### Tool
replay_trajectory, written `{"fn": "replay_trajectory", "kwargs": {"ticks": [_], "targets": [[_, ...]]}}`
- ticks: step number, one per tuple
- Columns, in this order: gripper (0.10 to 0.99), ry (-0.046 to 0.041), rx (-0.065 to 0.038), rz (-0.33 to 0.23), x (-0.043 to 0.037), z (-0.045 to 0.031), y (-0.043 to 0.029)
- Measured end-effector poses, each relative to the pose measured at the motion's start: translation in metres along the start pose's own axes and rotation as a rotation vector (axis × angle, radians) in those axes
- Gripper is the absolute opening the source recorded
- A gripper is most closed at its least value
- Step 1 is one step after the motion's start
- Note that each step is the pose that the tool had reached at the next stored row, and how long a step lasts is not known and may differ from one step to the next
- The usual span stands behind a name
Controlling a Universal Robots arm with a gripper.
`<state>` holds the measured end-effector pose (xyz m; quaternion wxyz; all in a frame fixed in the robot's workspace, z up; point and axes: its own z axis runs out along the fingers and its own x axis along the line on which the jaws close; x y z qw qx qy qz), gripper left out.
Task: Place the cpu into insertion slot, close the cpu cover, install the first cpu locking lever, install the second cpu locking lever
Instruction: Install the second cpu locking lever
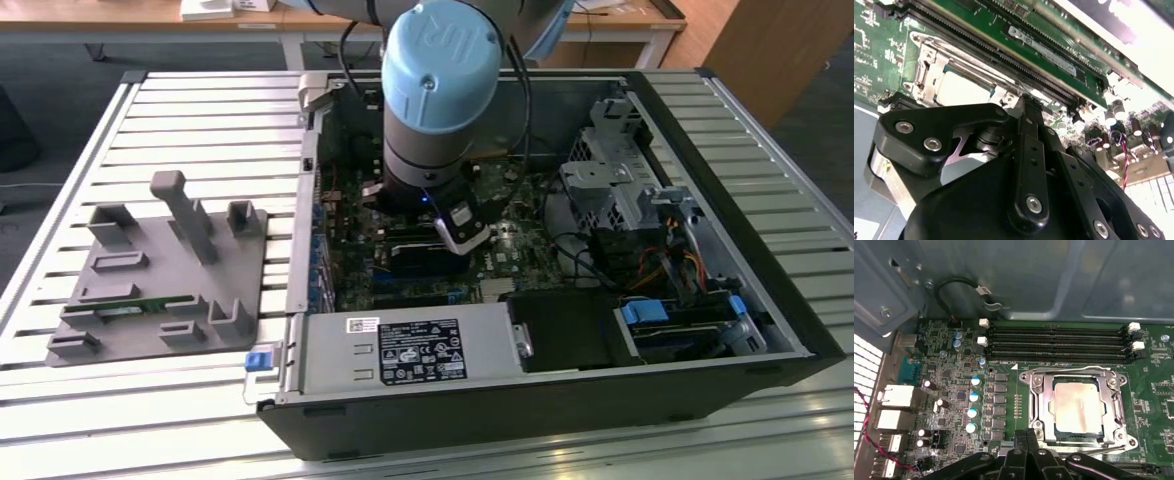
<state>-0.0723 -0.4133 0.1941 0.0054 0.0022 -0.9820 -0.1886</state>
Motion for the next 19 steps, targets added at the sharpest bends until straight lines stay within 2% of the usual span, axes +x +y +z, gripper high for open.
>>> {"fn": "replay_trajectory", "kwargs": {"ticks": [6, 19], "targets": [[0.106, 0.0002, 0.0, 0.0, 0.0002, -0.0113, 0.0045], [0.106, 0.0024, 0.0, 0.001, 0.0004, -0.0483, 0.0192]]}}
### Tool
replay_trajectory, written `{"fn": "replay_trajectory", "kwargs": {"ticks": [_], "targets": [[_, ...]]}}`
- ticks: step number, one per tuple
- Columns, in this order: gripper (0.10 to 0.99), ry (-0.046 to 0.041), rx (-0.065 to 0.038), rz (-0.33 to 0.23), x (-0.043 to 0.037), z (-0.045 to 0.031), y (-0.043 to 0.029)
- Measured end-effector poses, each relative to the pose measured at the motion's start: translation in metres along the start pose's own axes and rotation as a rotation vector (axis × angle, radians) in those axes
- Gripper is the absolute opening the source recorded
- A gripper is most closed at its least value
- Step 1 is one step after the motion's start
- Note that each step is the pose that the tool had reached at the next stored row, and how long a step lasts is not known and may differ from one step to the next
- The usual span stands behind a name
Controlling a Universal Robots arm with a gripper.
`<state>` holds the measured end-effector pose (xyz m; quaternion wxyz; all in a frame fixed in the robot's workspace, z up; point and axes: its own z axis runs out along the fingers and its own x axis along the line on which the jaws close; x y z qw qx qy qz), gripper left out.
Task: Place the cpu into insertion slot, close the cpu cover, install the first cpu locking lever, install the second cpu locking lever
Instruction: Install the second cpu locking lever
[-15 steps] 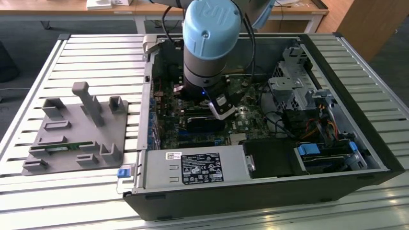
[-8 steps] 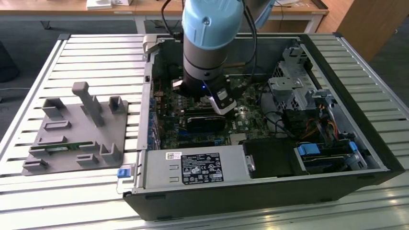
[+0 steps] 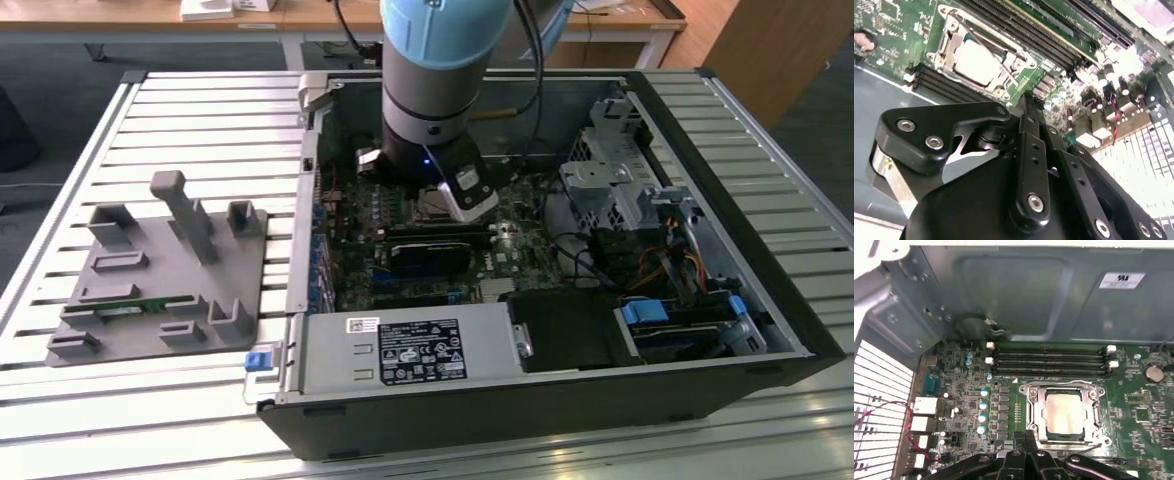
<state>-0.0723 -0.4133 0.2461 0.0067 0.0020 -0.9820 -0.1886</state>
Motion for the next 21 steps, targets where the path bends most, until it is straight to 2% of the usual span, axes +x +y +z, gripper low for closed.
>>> {"fn": "replay_trajectory", "kwargs": {"ticks": [1, 2, 3, 9, 15, 21], "targets": [[0.106, 0.0005, 0.0, 0.0, -0.0005, -0.0009, 0.0003], [0.106, 0.0059, 0.0, 0.002, -0.0088, -0.0012, 0.0004], [0.106, 0.0085, 0.0, 0.003, -0.0137, -0.0013, 0.0004], [0.106, 0.019, 0.0, 0.007, -0.0324, -0.001, 0.0002], [0.106, 0.0195, 0.0, 0.009, -0.0339, 0.0057, -0.0062], [0.106, 0.0183, 0.0, 0.012, -0.0339, 0.007, -0.015]]}}
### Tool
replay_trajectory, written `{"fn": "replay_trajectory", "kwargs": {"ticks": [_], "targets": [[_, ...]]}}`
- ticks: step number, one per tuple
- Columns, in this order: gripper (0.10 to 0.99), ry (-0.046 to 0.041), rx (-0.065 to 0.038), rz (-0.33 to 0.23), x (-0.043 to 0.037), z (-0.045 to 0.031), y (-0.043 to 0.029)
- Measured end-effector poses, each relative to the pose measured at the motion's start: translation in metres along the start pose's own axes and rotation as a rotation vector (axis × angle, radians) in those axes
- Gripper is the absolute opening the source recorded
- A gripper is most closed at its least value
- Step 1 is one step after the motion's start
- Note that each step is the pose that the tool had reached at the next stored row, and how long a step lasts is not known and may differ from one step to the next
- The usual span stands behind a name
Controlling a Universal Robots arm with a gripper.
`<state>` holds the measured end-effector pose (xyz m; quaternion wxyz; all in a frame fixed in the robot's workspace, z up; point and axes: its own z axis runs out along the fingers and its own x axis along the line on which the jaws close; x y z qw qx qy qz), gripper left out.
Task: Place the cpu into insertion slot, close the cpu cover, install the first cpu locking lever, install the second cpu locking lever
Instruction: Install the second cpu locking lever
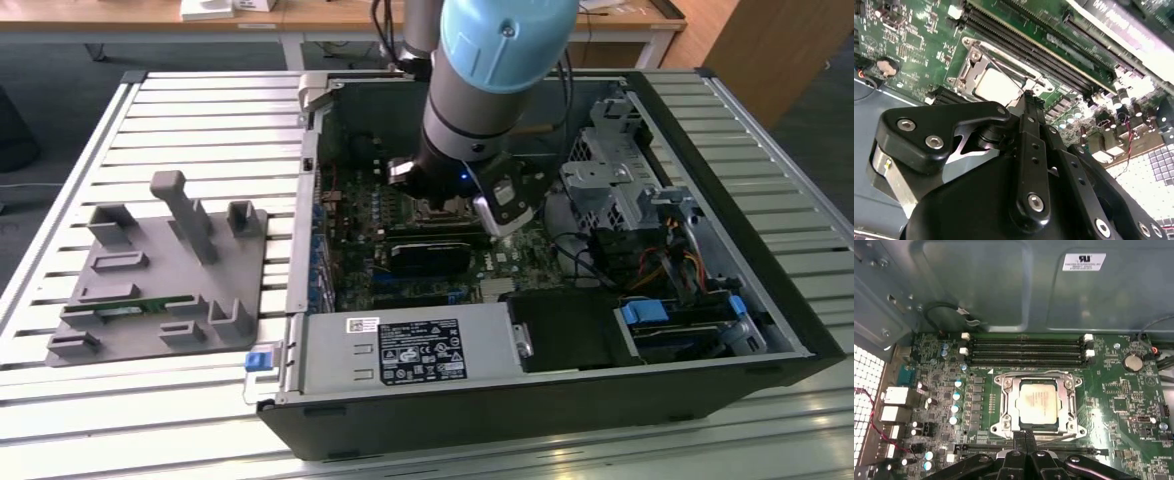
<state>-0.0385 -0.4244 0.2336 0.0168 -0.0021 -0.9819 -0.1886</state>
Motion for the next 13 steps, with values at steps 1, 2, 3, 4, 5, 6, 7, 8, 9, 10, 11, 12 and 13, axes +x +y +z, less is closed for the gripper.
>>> {"fn": "replay_trajectory", "kwargs": {"ticks": [1, 2, 3, 4, 5, 6, 7, 8, 9, 10, 11, 12, 13], "targets": [[0.106, -0.0002, 0.0, 0.0, 0.0, 0.0003, -0.0009], [0.106, -0.0003, 0.0, 0.001, 0.0003, 0.0006, -0.002], [0.106, -0.0004, 0.0, 0.001, 0.0008, 0.0011, -0.0027], [0.106, -0.0004, -0.001, 0.001, 0.0017, 0.0016, -0.0034], [0.106, -0.0004, -0.001, 0.001, 0.0031, 0.0021, -0.0042], [0.106, -0.0004, -0.001, 0.001, 0.0047, 0.0027, -0.005], [0.106, -0.0005, -0.001, 0.001, 0.0064, 0.0034, -0.0055], [0.106, -0.0004, -0.001, 0.001, 0.0087, 0.0041, -0.0061], [0.106, -0.0004, -0.001, 0.001, 0.0106, 0.0048, -0.0065], [0.106, -0.0004, -0.001, 0.001, 0.0118, 0.0058, -0.007], [0.106, -0.0005, -0.001, 0.001, 0.0123, 0.0071, -0.0076], [0.106, -0.0005, -0.001, 0.001, 0.0124, 0.0085, -0.0082], [0.106, -0.0005, -0.001, 0.001, 0.0125, 0.01, -0.0088]]}}
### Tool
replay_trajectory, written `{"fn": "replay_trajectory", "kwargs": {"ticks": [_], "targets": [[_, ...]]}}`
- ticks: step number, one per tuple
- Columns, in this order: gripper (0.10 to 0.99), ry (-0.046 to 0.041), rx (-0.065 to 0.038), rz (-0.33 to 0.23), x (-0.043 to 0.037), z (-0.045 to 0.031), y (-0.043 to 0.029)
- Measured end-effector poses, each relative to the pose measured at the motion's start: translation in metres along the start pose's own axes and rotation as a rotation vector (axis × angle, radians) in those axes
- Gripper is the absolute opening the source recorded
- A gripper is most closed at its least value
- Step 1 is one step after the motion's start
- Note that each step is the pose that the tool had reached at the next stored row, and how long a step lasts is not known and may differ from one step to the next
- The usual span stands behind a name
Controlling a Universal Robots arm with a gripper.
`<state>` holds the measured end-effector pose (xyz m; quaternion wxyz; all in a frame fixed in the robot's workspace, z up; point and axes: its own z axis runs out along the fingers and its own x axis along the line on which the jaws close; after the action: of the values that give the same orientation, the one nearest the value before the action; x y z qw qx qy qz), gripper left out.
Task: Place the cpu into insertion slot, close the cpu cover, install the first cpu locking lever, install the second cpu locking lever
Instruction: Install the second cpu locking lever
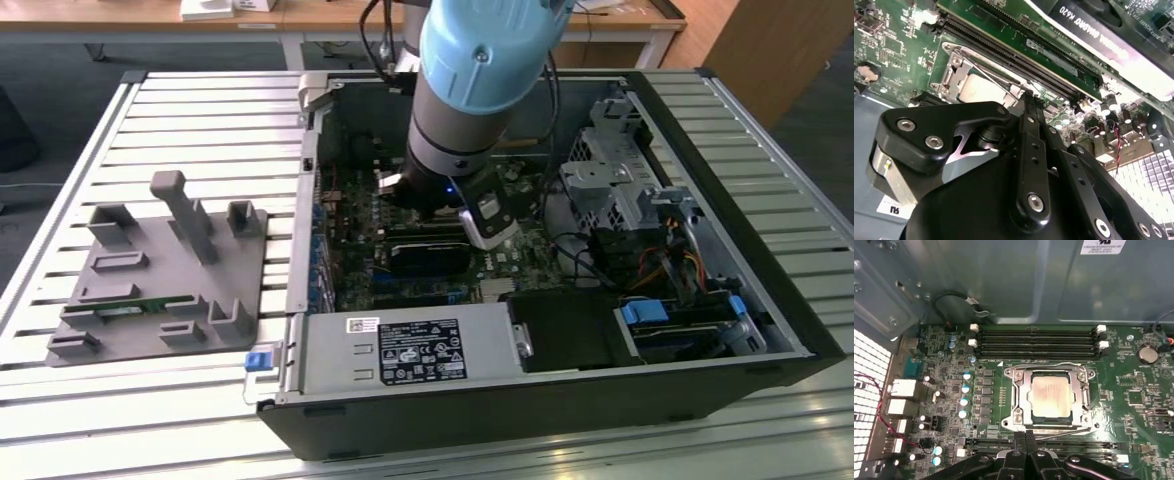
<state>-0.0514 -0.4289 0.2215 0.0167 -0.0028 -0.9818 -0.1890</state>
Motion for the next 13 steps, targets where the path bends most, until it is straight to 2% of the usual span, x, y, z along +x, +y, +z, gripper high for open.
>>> {"fn": "replay_trajectory", "kwargs": {"ticks": [3, 8, 13], "targets": [[0.106, -0.0001, -0.001, 0.001, 0.0005, 0.0015, -0.0021], [0.106, -0.0028, -0.01, 0.007, 0.0006, -0.0004, -0.0076], [0.106, -0.0037, -0.014, 0.009, 0.0019, 0.0009, -0.0083]]}}
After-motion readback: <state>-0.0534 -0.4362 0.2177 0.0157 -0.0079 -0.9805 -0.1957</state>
